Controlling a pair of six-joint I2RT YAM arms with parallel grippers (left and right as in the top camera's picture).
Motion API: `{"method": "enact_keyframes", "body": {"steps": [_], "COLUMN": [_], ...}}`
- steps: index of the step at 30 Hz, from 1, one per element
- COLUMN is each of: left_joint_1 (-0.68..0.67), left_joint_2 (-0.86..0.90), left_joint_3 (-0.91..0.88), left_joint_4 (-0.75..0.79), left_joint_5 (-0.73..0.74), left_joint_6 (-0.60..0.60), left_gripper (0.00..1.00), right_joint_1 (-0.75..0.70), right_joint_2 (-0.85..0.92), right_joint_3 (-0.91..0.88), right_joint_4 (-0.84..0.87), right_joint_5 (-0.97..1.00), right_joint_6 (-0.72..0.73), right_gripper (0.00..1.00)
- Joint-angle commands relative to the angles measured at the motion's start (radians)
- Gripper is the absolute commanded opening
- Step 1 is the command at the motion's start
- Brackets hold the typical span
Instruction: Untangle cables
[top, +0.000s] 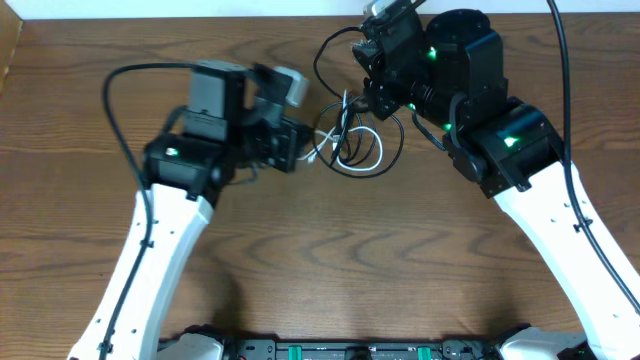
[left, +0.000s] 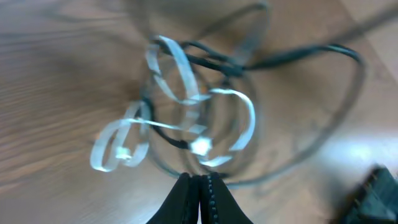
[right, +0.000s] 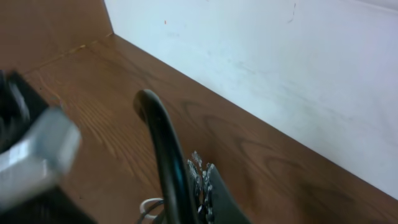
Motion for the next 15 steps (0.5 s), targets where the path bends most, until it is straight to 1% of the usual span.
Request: {"method": "enact_keyframes", "body": {"steps": [1, 6, 8, 9, 10, 11, 12, 15], "left_joint_1": [-0.074, -0.122, -0.135, -0.143, -0.147, -0.151, -0.153, -0.153], "left_joint_2": [-0.01, -0.005, 0.013, 0.033, 0.046, 0.065, 0.084, 0.144], "left_joint_3": [-0.003, -0.003, -0.003, -0.003, -0.003, -0.003, -0.003, -0.003], "left_joint_4": [0.005, 0.025, 0.026, 0.026, 0.027, 0.029, 0.034, 0.056], "left_joint_5": [0.01, -0.021, -0.074, -0.106, -0.111, -0.11, -0.11, -0.11], "left_joint_6": [0.024, 0.024, 0.024, 0.024, 0.026, 0.032, 0.032, 0.031], "left_gripper": [0.08, 0.08, 0.1, 0.17, 0.27, 0.32, 0.36, 0.43], "right_joint_1": [0.0, 0.0, 0.0, 0.0, 0.0, 0.0, 0.0, 0.0], "right_joint_2": [-0.023, -0.023, -0.023, -0.023, -0.023, -0.023, -0.023, -0.023], "right_joint_3": [0.02, 0.02, 0.02, 0.02, 0.02, 0.02, 0.02, 0.02], "right_joint_4": [0.004, 0.003, 0.003, 0.003, 0.003, 0.003, 0.002, 0.001], "right_joint_5": [-0.016, -0.016, -0.016, -0.016, -0.016, -0.016, -0.016, -0.016], "right_joint_6": [0.016, 0.016, 0.016, 0.016, 0.016, 0.016, 0.016, 0.012], "right_gripper": [0.01, 0.01, 0.01, 0.01, 0.01, 0.01, 0.01, 0.01]}}
